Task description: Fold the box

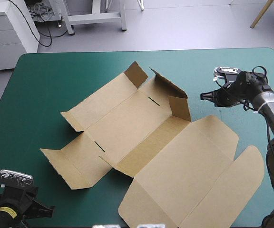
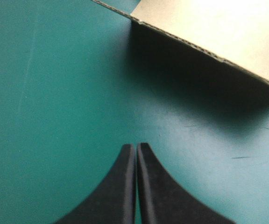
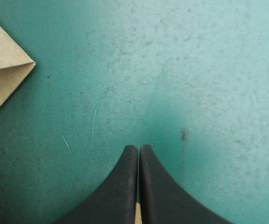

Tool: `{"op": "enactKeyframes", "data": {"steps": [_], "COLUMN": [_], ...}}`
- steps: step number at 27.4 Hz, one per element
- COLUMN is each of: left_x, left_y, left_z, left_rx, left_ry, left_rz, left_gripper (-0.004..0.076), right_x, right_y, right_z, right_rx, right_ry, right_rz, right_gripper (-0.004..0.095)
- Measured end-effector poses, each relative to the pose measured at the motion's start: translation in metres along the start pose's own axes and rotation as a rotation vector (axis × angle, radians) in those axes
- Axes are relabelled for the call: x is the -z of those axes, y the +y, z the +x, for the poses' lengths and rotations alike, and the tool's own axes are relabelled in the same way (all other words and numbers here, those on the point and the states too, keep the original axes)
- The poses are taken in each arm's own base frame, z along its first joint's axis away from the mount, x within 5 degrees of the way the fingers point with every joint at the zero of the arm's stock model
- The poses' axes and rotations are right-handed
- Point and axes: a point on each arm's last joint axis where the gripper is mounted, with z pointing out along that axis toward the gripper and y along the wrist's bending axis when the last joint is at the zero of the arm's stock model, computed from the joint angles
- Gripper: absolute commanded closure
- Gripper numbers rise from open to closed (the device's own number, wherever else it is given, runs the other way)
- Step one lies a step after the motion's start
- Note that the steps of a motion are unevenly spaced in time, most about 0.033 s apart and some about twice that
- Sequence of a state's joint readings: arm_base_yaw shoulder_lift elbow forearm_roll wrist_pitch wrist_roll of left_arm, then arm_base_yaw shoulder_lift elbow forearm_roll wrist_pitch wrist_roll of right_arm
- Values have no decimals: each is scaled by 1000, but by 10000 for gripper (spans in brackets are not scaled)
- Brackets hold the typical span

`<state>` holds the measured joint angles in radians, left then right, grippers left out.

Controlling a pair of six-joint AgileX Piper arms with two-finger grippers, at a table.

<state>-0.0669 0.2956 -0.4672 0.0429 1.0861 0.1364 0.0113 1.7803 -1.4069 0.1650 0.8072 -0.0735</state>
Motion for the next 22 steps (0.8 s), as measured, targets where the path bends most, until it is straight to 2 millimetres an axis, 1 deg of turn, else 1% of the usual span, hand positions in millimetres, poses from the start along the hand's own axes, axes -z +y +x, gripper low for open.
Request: {"op": "enactKeyframes", "data": {"steps": [10, 17, 20, 22], "left_x": [-1, -1, -1, -1], "left_y": [0, 0, 0, 0], "left_z": [1, 1, 1, 1], "left_rx": [1, 1, 1, 1], "left_ry": [8, 9, 9, 9], "left_rz": [3, 3, 3, 3], "left_gripper": [734, 734, 734, 734], "right_x": [0, 0, 6, 22], "right_y": [0, 0, 1, 3], "right_z": [-1, 2, 4, 3], "right_rx": [0, 32, 66, 109], "right_ry": [-10, 26, 40, 31], "right_rz": [1, -2, -6, -10], "right_gripper": [912, 912, 912, 912]}}
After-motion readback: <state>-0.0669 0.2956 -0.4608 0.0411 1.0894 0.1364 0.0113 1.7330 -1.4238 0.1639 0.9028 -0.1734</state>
